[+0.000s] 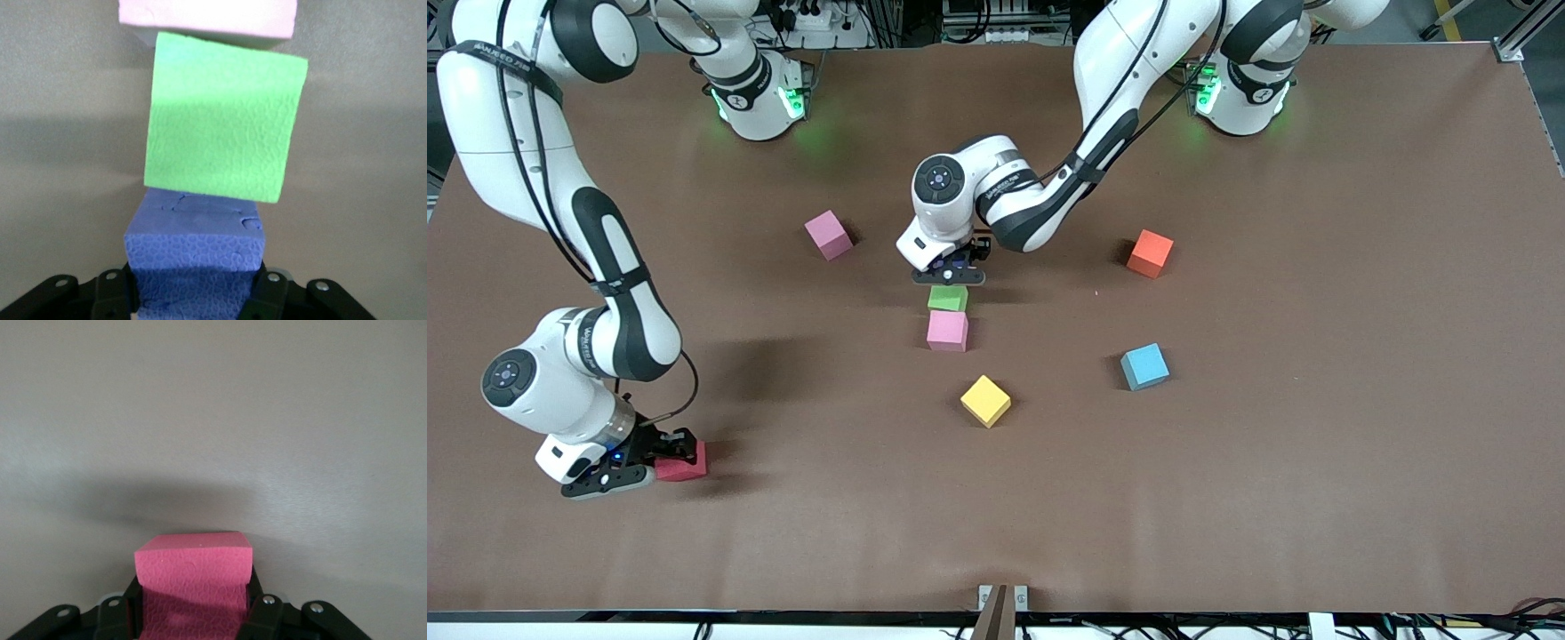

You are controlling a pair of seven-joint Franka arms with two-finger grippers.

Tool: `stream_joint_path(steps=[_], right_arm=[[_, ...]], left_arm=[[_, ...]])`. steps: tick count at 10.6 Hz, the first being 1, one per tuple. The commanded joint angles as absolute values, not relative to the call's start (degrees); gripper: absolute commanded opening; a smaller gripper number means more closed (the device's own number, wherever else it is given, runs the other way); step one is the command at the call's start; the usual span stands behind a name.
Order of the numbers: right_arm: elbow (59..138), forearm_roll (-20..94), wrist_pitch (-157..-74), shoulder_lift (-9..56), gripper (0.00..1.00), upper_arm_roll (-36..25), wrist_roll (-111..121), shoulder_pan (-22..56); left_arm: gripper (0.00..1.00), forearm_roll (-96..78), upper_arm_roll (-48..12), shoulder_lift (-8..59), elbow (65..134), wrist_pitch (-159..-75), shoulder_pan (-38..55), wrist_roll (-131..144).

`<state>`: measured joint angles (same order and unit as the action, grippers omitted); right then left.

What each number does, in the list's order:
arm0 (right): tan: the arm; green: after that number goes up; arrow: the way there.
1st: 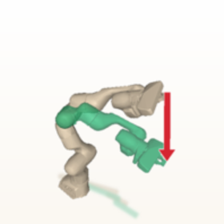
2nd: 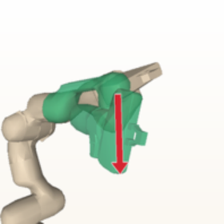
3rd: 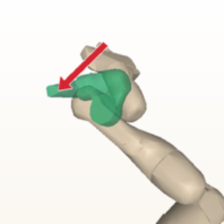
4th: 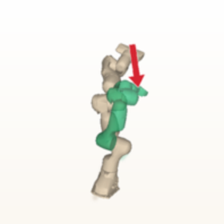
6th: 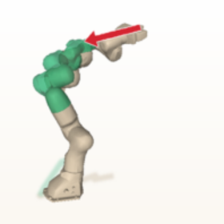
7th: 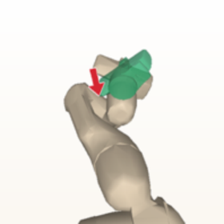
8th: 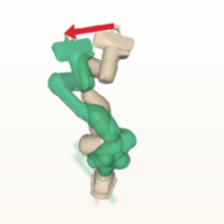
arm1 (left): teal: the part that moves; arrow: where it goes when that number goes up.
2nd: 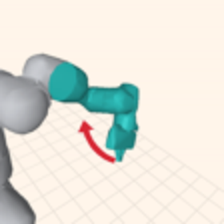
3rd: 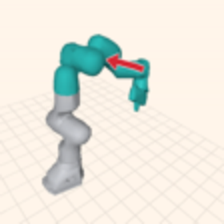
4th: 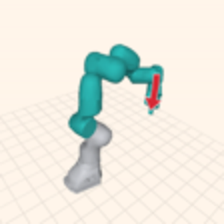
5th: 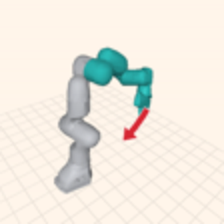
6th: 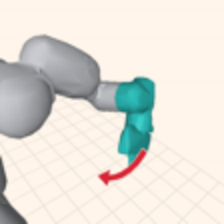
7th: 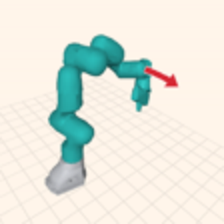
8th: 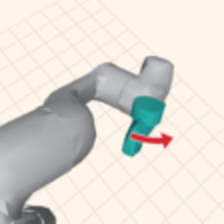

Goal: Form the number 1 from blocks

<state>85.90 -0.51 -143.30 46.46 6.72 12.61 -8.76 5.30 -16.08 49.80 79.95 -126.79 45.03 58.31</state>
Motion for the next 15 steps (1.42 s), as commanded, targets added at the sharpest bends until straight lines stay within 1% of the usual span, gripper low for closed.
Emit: stream_joint_path(steps=[1, 3, 4, 5, 6, 9, 11, 13, 15], right_arm=[[85.69, 0.62, -140.98, 45.27, 0.53, 4.14, 5.04, -4.68], [85.87, 0.53, -138.44, 43.87, 0.53, 2.55, -1.9, -2.38], [86.22, 0.35, -136.17, 42.64, 0.53, 2.55, -5.07, -2.03], [86.57, 0.09, -133.1, 41.06, 0.53, 2.46, -7.71, -1.33], [87.7, -0.17, -130.72, 39.39, 0.53, 2.37, -9.91, -1.14], [93.67, -0.26, -129.29, 33.68, 0.52, 2.46, -10.37, -1.06], [97.89, -0.18, -127.8, 29.9, 0.52, 2.46, -10.46, -0.7], [102.28, -0.09, -127.88, 25.86, 0.52, 2.46, -11.42, -0.27], [105.45, 0.09, -127.88, 22.6, 0.51, 2.46, -14.84, 0.43]], left_arm=[[0.0, 4.92, -14.5, 51.5, 77.78, -127.53, 45.79, 57.22], [0.0, 4.92, -14.5, 51.5, 77.87, -127.53, 45.7, 56.78], [0.68, 4.92, -14.41, 51.42, 77.87, -127.53, 45.7, 55.99], [1.0, 4.92, -14.41, 51.42, 77.96, -127.44, 45.79, 55.64], [1.0, 4.92, -14.41, 51.33, 77.96, -127.44, 45.79, 55.72], [1.0, 4.92, -14.41, 49.67, 78.13, -126.13, 46.23, 56.34], [1.0, 4.83, -14.5, 47.12, 78.13, -121.75, 46.14, 56.34], [1.0, 4.83, -14.33, 44.66, 78.05, -119.71, 45.09, 56.34], [1.0, 4.92, -12.05, 42.11, 78.13, -116.21, 41.24, 56.25]])
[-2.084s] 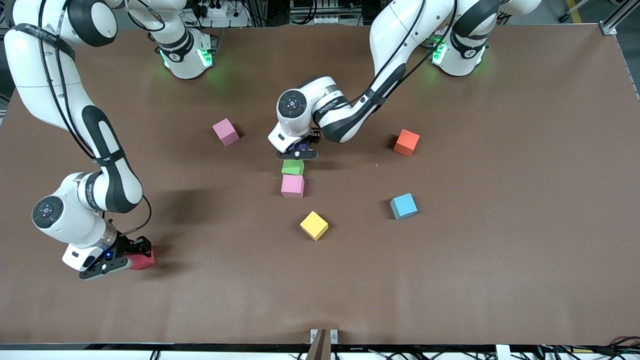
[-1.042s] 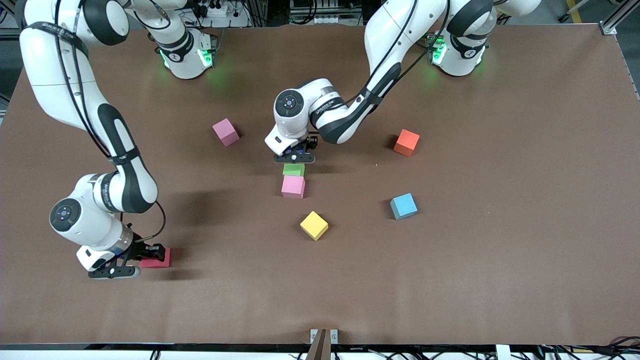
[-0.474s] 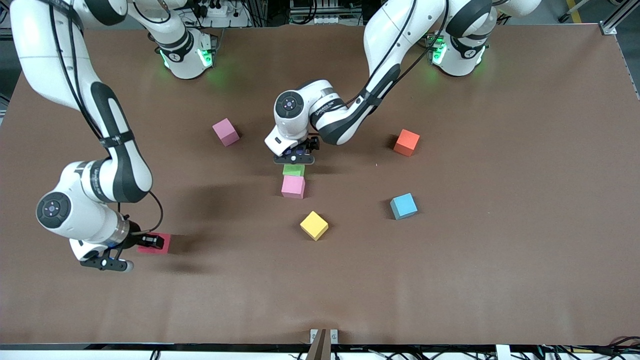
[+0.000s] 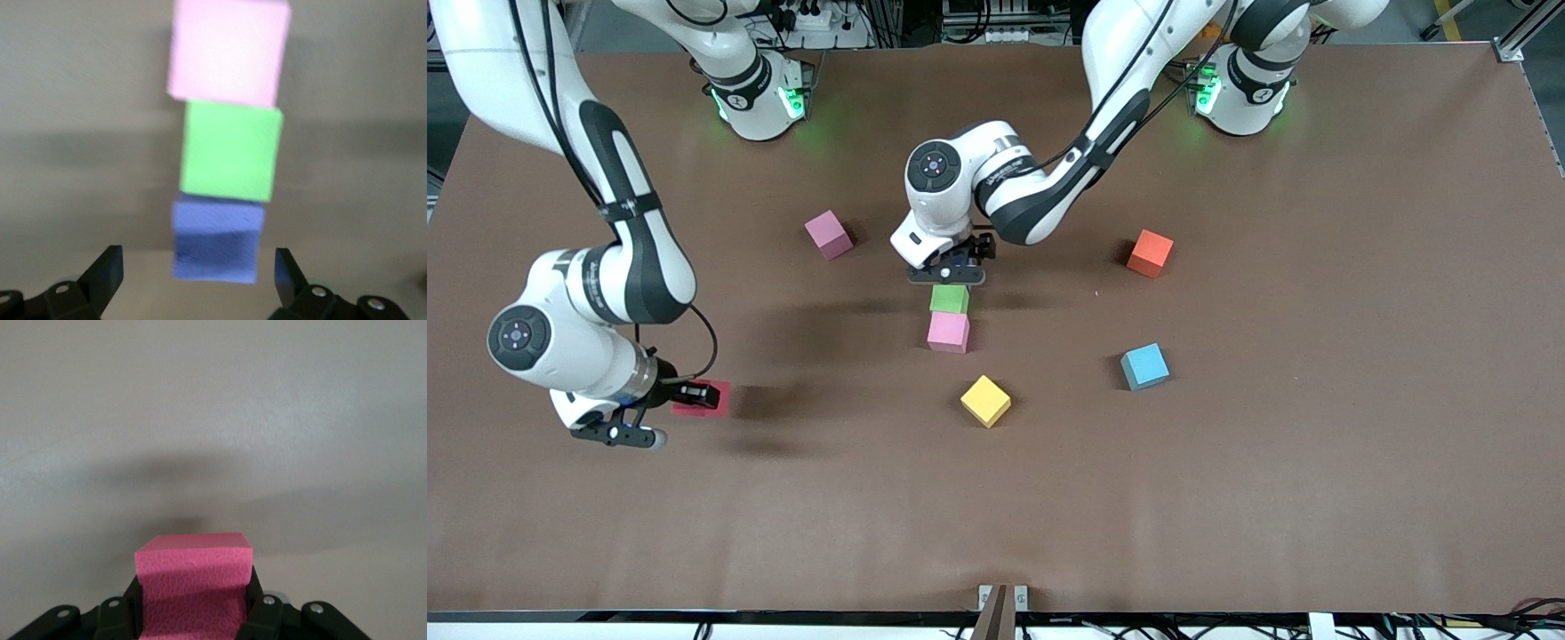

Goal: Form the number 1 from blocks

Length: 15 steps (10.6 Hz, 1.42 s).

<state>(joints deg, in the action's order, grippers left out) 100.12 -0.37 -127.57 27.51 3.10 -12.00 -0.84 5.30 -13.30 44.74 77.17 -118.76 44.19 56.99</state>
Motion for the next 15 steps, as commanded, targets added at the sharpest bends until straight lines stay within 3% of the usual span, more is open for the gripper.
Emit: stream_joint_path(steps=[1, 3, 7, 10, 15], right_arm=[[107.64, 0.35, -128.14, 20.67, 0.5, 2.46, -16.77, 2.01], [112.65, 0.61, -128.5, 16.37, 0.48, 2.55, -20.54, 5.78], [120.48, 0.7, -130.68, 10.99, 0.48, 4.12, -36.77, 20.97], [127.87, 0.7, -139.37, 9.14, 0.48, 14.21, -47.95, 23.19], [129.55, 0.7, -138.87, 8.52, 0.48, 20.82, -56.78, 26.98]], left_arm=[[1.0, 5.1, -10.56, 41.14, 78.13, -115.5, 38.18, 55.9], [1.0, 5.19, -9.84, 39.99, 78.4, -114.09, 30.71, 55.72], [1.0, 6.33, -9.93, 39.72, 80.5, -112.94, 20.31, 47.73], [1.0, 6.24, -10.02, 40.08, 82.79, -113.55, 17.76, 46.32], [1.0, 5.63, -10.02, 40.78, 85.07, -113.73, 17.67, 46.67]])
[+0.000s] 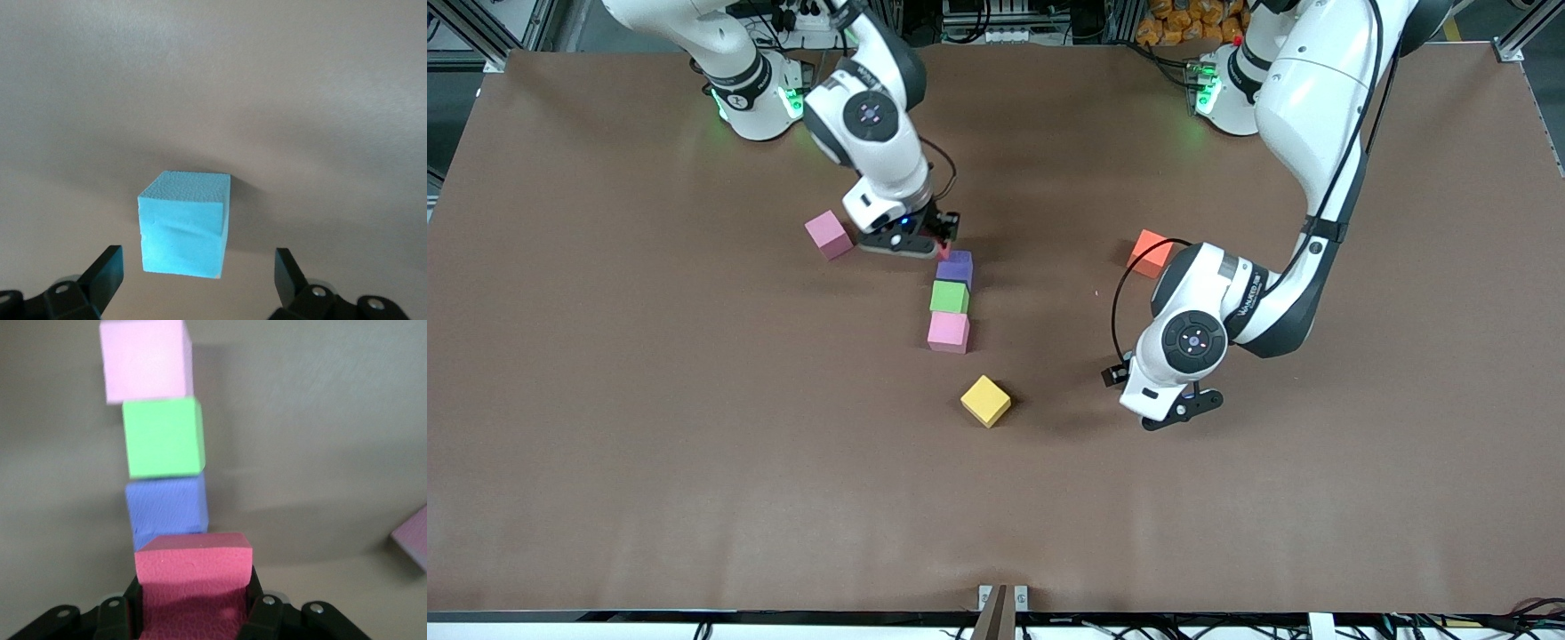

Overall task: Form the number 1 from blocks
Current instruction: 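Grasp the cyan cube with the left gripper while the right gripper carries crimson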

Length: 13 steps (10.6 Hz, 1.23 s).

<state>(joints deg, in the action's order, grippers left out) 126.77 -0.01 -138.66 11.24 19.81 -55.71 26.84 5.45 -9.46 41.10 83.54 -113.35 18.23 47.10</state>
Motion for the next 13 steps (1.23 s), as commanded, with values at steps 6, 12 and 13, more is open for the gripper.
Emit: stream_joint_path(steps=[6, 12, 13], right_arm=[[129.47, 0.53, -139.74, 13.34, 0.48, 20.83, -59.33, 33.66], [121.38, -5.07, -140.45, 21.7, 0.48, 20.3, -59.15, 31.82], [121.38, -6.92, -140.71, 22.06, 0.48, 19.69, -59.15, 31.73]], left_arm=[[1.0, 5.36, -10.02, 40.78, 88.77, -117.33, 16.44, 47.2], [1.0, 5.45, -10.02, 42.89, 89.74, -120.06, 16.7, 47.2], [1.0, 5.54, -10.02, 42.89, 89.74, -120.15, 16.7, 46.94]])
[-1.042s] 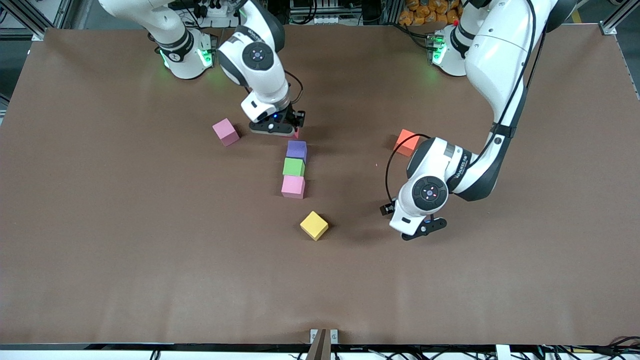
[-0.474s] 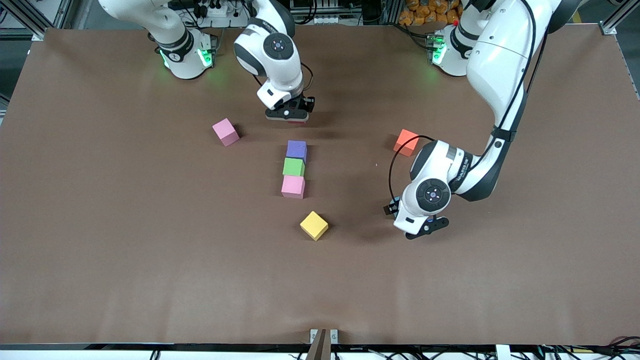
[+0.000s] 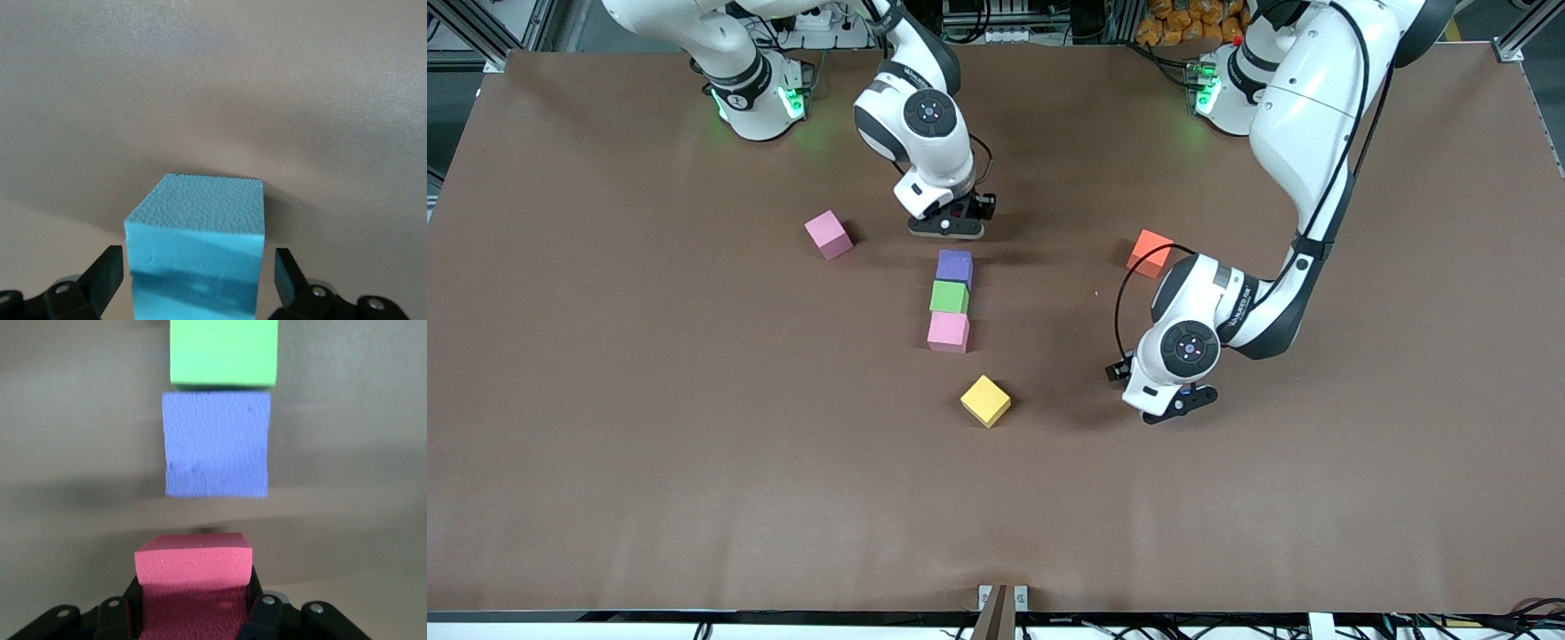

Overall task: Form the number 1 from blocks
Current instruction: 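Grasp the cyan cube with the left gripper while the right gripper carries crimson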

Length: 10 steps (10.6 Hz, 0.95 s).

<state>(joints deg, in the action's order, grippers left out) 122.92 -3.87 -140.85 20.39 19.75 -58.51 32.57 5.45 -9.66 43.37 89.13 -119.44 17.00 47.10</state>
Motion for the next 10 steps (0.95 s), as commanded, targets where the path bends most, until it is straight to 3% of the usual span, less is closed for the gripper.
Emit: stream_joint_path(steps=[1, 2, 5, 6, 7, 10], right_arm=[[121.46, -7.12, -140.8, 22.23, 0.48, 19.6, -59.15, 31.82], [121.46, -7.21, -140.8, 22.24, 0.48, 19.43, -59.15, 31.73], [121.38, -8.88, -140.98, 22.67, 0.48, 18.28, -58.89, 31.73], [121.29, -8.88, -141.32, 22.85, 0.66, 17.85, -58.89, 31.64], [121.12, -8.88, -141.68, 22.85, 1.0, 17.49, -58.97, 31.64], [119.97, -8.7, -140.81, 21.63, 1.0, 17.4, -59.15, 31.03]], left_arm=[[0.48, 5.54, -10.02, 42.89, 89.74, -120.06, 16.44, 46.32], [0.03, 5.62, -10.02, 42.89, 89.82, -119.97, 16.7, 45.36], [0.0, 5.71, -10.02, 42.45, 90.09, -119.88, 16.7, 45.26], [0.0, 5.71, -10.02, 42.28, 90.0, -119.88, 16.53, 45.35], [0.0, 5.71, -10.02, 41.49, 89.91, -119.88, 16.35, 45.26], [0.0, 5.63, -10.55, 39.73, 90.09, -119.18, 15.56, 45.26]])
